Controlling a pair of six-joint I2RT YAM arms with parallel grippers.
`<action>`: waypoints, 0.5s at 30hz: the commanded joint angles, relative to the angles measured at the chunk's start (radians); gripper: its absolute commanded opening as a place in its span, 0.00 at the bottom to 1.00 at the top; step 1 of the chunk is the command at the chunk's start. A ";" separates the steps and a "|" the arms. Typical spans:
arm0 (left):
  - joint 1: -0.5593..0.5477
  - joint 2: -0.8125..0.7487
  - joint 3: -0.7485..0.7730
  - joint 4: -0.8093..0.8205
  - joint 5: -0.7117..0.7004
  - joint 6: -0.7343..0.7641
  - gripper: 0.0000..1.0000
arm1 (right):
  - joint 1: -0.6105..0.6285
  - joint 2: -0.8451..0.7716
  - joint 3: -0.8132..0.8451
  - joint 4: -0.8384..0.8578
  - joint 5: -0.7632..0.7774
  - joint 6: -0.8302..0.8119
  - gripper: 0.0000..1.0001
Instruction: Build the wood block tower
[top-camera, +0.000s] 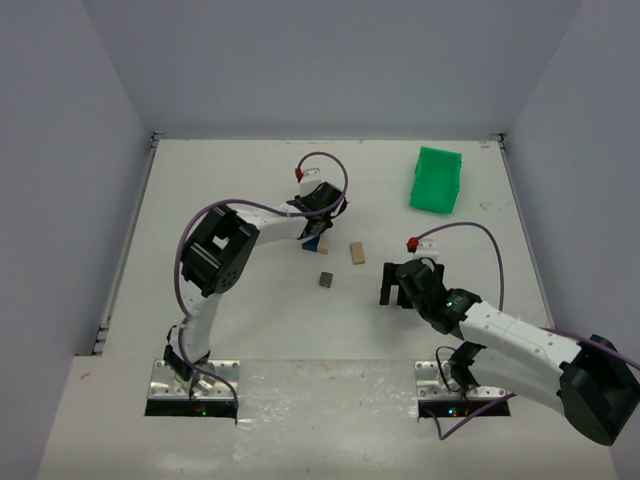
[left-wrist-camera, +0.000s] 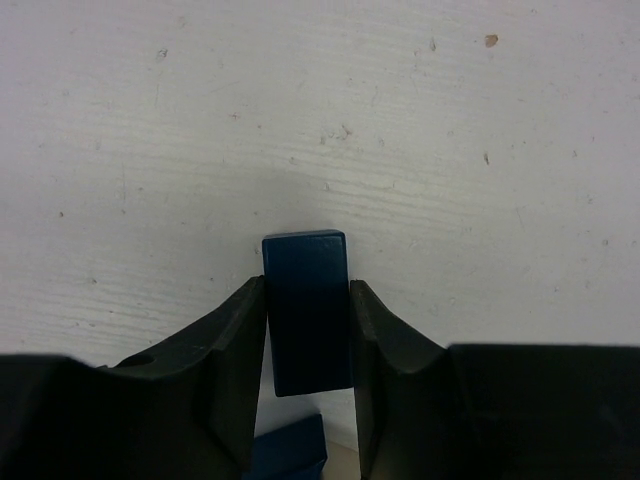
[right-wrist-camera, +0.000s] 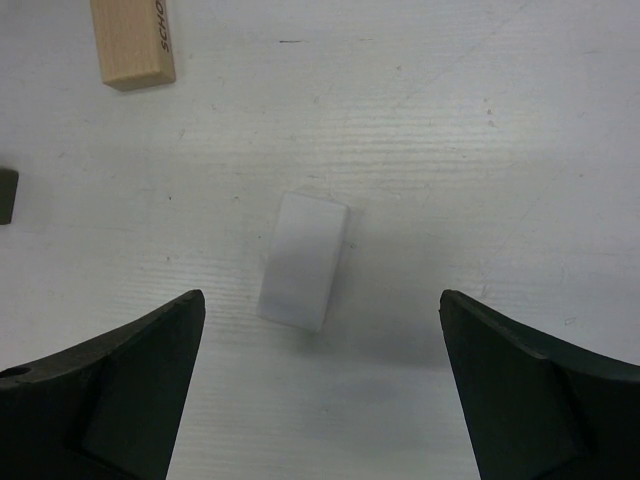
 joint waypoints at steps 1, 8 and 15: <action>-0.038 -0.139 -0.001 0.075 -0.038 0.094 0.00 | 0.001 -0.026 -0.010 0.002 0.042 0.029 0.99; -0.156 -0.308 -0.148 0.175 0.031 0.204 0.00 | 0.001 -0.061 -0.013 -0.060 0.069 0.081 0.99; -0.305 -0.336 -0.240 0.187 0.022 0.187 0.00 | 0.001 -0.146 0.005 -0.365 0.319 0.369 0.99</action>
